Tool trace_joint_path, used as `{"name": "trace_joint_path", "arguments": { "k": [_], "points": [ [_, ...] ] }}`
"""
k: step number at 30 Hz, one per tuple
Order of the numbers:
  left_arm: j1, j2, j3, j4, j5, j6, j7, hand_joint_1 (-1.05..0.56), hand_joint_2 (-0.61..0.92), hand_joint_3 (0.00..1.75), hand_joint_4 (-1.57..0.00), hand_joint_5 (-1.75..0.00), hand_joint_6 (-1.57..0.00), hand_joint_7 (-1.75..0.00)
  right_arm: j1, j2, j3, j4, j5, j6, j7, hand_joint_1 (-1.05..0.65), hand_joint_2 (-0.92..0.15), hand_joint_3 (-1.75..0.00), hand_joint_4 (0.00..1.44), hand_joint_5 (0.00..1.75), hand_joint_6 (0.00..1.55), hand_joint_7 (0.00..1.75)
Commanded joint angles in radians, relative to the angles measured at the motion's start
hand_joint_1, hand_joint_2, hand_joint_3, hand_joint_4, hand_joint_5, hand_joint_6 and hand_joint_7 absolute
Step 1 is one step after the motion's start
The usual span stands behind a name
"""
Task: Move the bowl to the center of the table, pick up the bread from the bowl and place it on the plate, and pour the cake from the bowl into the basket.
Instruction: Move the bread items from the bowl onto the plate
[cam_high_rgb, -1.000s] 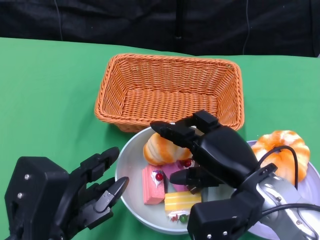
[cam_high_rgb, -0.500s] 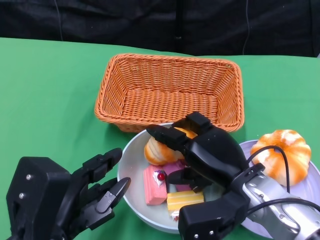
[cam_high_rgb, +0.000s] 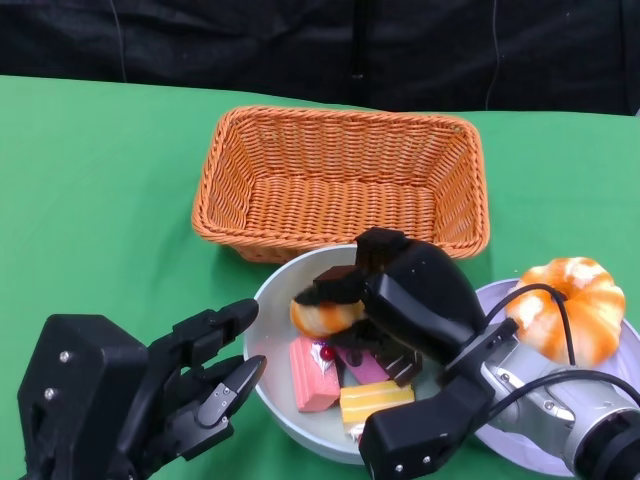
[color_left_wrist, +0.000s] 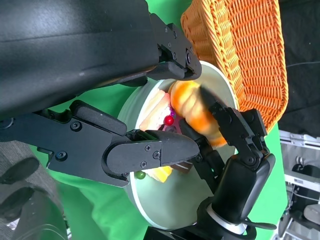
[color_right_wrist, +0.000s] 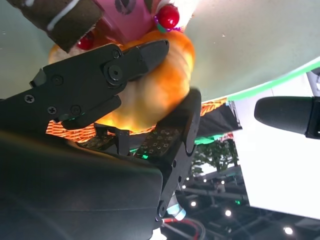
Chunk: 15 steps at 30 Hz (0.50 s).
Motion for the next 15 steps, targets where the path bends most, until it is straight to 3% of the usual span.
{"name": "trace_joint_path", "arguments": {
  "k": [1,9,10,11,13,15],
  "points": [
    [0.001,0.014,-0.005,-0.023,-0.001,-0.003,-0.014,-0.59,0.92,0.56,-0.33,-0.52,-0.38,-0.07,0.015,-0.021,0.006,0.036,0.003,-0.021,-0.034,-0.17,-0.86,-0.05,0.98,1.75,0.77,1.71],
    [0.001,0.022,-0.002,-0.019,-0.006,-0.005,-0.017,-0.57,0.92,0.57,-0.34,-0.54,-0.40,-0.06,0.039,-0.050,-0.031,-0.024,0.039,-0.138,-0.141,-0.16,-0.89,-0.12,1.01,1.75,0.78,1.75],
    [0.002,0.024,0.000,-0.018,-0.006,-0.009,-0.019,-0.57,0.92,0.58,-0.34,-0.54,-0.40,-0.06,0.048,-0.059,-0.040,-0.055,0.045,-0.149,-0.144,-0.17,-0.71,-0.53,1.01,1.75,0.78,1.75],
    [0.003,0.026,0.000,-0.017,-0.006,-0.012,-0.021,-0.57,0.92,0.58,-0.33,-0.54,-0.40,-0.06,0.055,-0.066,-0.048,-0.078,0.048,-0.156,-0.144,-0.17,-0.47,-1.02,1.01,1.75,0.78,1.75],
    [0.003,0.028,0.003,-0.014,-0.007,-0.013,-0.024,-0.57,0.92,0.59,-0.32,-0.53,-0.40,-0.06,0.075,-0.080,-0.077,-0.136,0.080,-0.187,-0.121,-0.18,-0.31,-1.38,1.02,1.75,0.78,1.75],
    [0.003,0.027,0.004,-0.012,-0.009,-0.012,-0.024,-0.57,0.92,0.59,-0.32,-0.53,-0.40,-0.06,0.090,-0.086,-0.096,-0.171,0.101,-0.200,-0.097,-0.19,-0.27,-1.49,1.03,1.75,0.78,1.75]
  ]
}}
